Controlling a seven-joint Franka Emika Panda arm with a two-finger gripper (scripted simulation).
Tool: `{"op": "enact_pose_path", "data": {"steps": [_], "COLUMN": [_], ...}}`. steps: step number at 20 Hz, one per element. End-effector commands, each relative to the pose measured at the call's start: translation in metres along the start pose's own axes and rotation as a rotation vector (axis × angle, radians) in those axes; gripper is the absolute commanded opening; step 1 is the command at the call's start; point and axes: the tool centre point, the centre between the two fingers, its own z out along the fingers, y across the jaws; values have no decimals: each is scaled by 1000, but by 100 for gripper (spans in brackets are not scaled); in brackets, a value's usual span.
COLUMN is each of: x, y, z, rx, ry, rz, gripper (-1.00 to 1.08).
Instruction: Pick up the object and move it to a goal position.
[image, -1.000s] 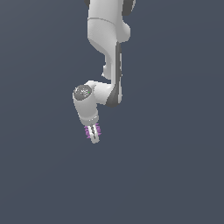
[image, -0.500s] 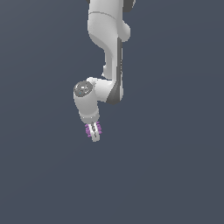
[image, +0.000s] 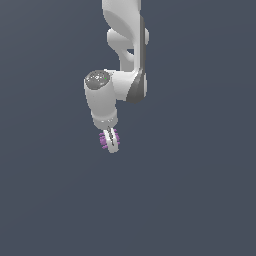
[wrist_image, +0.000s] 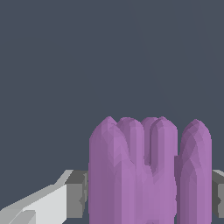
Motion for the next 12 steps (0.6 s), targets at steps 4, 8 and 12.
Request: {"op": "enact_pose_path", "data": {"steps": [4,8,12], "x": [-17,-29,-38], "y": [-4,-7,-10], "z": [-62,-104,-138], "rx": [0,-1,-1], "ry": [1,3,3], "rz": [1,1,1], "gripper": [-100,-100,-100]}}
